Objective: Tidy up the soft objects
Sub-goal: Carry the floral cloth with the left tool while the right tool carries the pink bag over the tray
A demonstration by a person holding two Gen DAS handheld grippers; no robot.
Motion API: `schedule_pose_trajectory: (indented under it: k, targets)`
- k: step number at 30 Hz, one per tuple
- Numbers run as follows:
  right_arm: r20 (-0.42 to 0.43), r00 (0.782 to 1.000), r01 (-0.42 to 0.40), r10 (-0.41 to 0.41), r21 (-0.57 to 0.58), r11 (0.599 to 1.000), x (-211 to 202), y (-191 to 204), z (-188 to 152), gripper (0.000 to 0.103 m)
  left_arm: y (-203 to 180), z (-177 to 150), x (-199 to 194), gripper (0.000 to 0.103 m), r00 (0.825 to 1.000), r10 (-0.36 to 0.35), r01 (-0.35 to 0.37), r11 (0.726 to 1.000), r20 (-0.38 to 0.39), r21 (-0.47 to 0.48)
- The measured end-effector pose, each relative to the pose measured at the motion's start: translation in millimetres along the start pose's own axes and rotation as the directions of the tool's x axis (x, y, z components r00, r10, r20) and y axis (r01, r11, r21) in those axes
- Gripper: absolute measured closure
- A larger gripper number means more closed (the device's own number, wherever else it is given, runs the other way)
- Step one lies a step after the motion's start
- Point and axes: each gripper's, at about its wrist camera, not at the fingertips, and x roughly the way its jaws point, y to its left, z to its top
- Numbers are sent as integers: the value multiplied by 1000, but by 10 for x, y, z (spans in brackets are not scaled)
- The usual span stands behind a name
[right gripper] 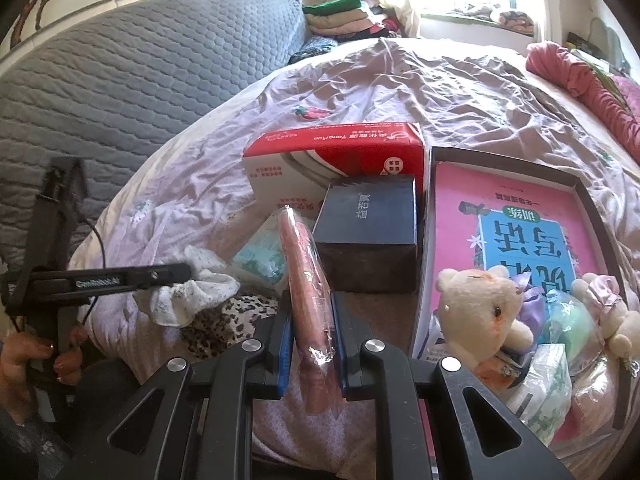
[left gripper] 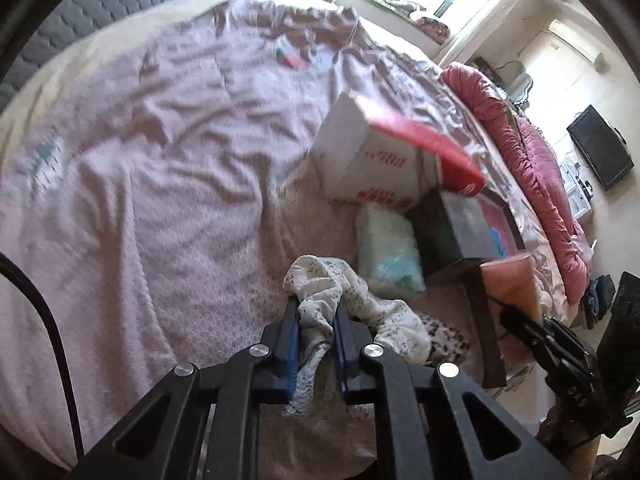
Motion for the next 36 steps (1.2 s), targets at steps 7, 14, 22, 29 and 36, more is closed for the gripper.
schedule_pose_trajectory:
  k: [7, 14, 22, 29, 36]
  targets:
    - [39, 999, -10, 10, 11, 1000, -188, 11, 44, 85, -366, 17, -293, 89, 997, 42, -47, 995, 57, 87]
    - [80, 997, -23, 21, 24, 999, -384, 30, 86, 85, -741, 22, -549, 89, 992, 51, -67, 987, 114, 147]
    - [144, 989, -22, 14, 52, 998, -694, -22, 143, 85, -1163, -11, -754, 89, 986, 42, -77, 972, 162, 221]
    - [198, 980, -14, -3, 86, 996, -993, -123, 177, 85, -1461, -33, -866, 89, 983, 21, -70, 961, 182, 269]
    - [241, 970, 0, -27, 112, 994, -1257, -248, 177, 85, -1668, -47, -925, 89, 981, 9, -69, 949, 192, 307]
